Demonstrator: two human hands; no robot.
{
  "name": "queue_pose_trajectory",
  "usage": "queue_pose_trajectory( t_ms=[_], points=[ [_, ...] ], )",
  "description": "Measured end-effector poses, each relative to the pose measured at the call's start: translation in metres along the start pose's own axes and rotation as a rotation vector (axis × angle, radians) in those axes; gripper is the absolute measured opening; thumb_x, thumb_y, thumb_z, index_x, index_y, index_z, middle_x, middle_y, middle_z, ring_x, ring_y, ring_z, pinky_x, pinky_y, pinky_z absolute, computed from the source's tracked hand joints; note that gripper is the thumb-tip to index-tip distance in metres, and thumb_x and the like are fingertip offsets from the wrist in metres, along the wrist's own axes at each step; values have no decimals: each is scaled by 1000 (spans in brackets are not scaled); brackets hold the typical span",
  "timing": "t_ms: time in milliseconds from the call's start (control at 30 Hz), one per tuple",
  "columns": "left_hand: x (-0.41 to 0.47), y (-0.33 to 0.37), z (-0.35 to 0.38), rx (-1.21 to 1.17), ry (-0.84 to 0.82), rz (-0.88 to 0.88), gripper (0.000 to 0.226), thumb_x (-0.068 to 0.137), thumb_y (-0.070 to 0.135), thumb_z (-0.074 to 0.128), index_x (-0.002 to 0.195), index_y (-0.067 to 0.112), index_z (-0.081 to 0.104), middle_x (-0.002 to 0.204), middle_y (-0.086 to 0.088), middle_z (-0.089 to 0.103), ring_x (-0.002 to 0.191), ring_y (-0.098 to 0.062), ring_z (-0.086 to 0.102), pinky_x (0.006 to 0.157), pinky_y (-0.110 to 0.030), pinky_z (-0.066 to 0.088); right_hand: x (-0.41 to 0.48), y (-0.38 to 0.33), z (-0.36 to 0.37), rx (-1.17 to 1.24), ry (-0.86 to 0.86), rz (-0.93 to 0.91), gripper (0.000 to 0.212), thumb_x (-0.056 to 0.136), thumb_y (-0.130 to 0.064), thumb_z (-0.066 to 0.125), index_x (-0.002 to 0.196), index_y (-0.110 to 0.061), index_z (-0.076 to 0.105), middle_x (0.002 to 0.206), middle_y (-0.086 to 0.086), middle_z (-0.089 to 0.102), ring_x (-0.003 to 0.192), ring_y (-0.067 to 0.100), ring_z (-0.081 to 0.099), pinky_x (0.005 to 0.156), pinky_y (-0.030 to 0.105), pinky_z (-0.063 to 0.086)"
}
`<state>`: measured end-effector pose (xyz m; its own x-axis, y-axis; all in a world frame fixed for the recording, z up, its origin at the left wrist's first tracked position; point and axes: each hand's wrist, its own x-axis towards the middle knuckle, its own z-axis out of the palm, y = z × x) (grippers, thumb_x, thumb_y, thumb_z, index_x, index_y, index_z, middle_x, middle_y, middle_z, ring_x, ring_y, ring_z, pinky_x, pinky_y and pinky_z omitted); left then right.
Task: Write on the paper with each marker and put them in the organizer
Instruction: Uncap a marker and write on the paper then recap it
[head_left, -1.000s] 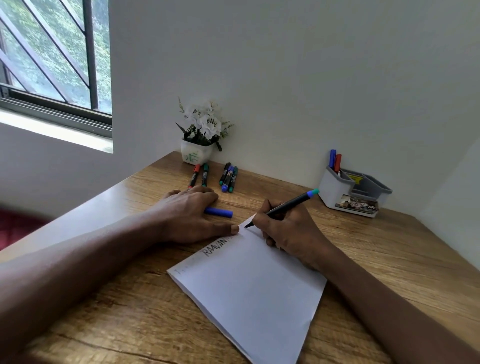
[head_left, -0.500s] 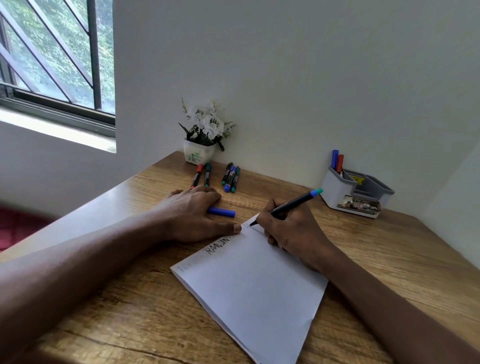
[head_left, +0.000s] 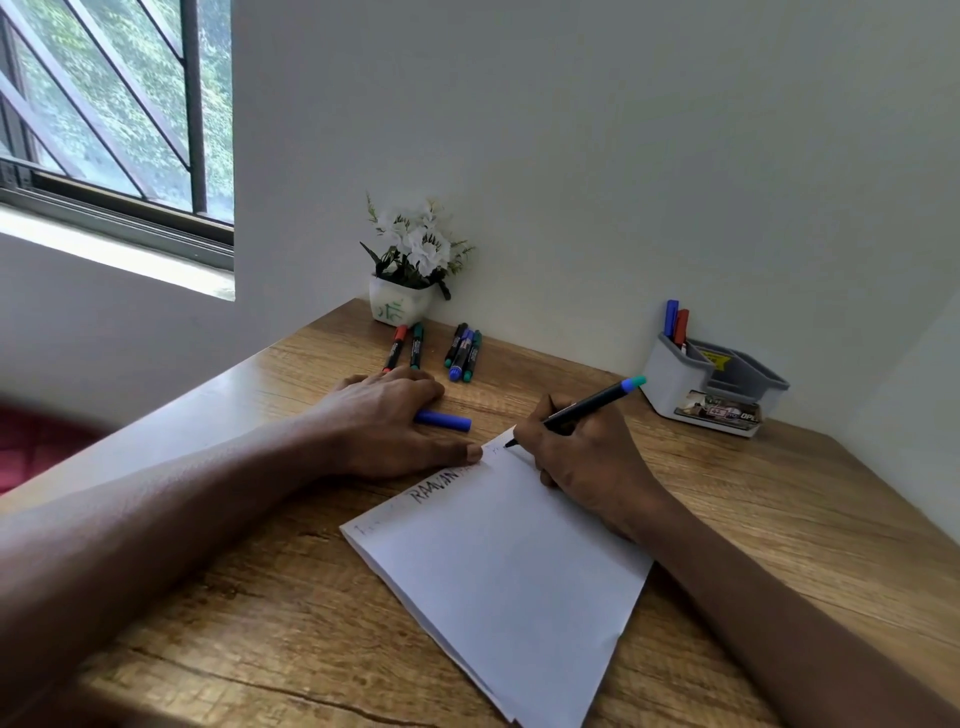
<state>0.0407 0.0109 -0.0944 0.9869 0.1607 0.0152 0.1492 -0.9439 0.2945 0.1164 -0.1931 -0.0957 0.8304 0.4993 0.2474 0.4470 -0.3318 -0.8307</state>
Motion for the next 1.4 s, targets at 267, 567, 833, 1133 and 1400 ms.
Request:
queue_pose_trajectory(
  t_ms=[267, 567, 833, 1133, 1400],
  points=[
    [2, 0, 0, 1, -7, -2, 96, 75, 88, 45, 151, 30, 38, 163, 6, 29, 144, -19, 35, 118, -49, 29, 1, 2, 0, 44, 9, 38, 15, 90, -13, 71, 83, -1, 65, 54, 1, 59, 47, 10, 54, 48, 22, 47],
    [2, -1, 0, -3, -3, -2, 95, 76, 87, 47, 152, 30, 37, 163, 5, 29, 145, -19, 34, 119, -50, 28, 1, 2, 3, -12, 66, 35, 14, 88, -14, 73, 85, -2, 67, 59, 4, 65, 46, 9, 59, 46, 18, 46],
    [0, 0, -1, 1, -9, 5, 93, 77, 87, 46, 150, 30, 39, 162, 5, 30, 144, -20, 35, 119, -52, 27, 2, 1, 4, -21, 81, 59, 17, 89, -15, 72, 84, 0, 66, 58, 5, 64, 44, 8, 58, 43, 18, 44],
    [2, 0, 0, 7, -12, -2, 92, 78, 86, 46, 151, 31, 38, 163, 6, 28, 146, -20, 33, 120, -52, 25, 2, 1, 5, 23, 128, 100, 17, 89, -18, 72, 89, -2, 67, 61, 5, 63, 47, 8, 59, 43, 15, 43],
    [1, -1, 0, -1, -7, 10, 91, 78, 86, 46, 151, 32, 38, 162, 6, 30, 145, -20, 34, 120, -52, 25, 0, -2, 5, 7, 119, 115, 20, 90, -18, 71, 91, 2, 66, 61, 7, 64, 46, 8, 59, 43, 17, 44]
  ],
)
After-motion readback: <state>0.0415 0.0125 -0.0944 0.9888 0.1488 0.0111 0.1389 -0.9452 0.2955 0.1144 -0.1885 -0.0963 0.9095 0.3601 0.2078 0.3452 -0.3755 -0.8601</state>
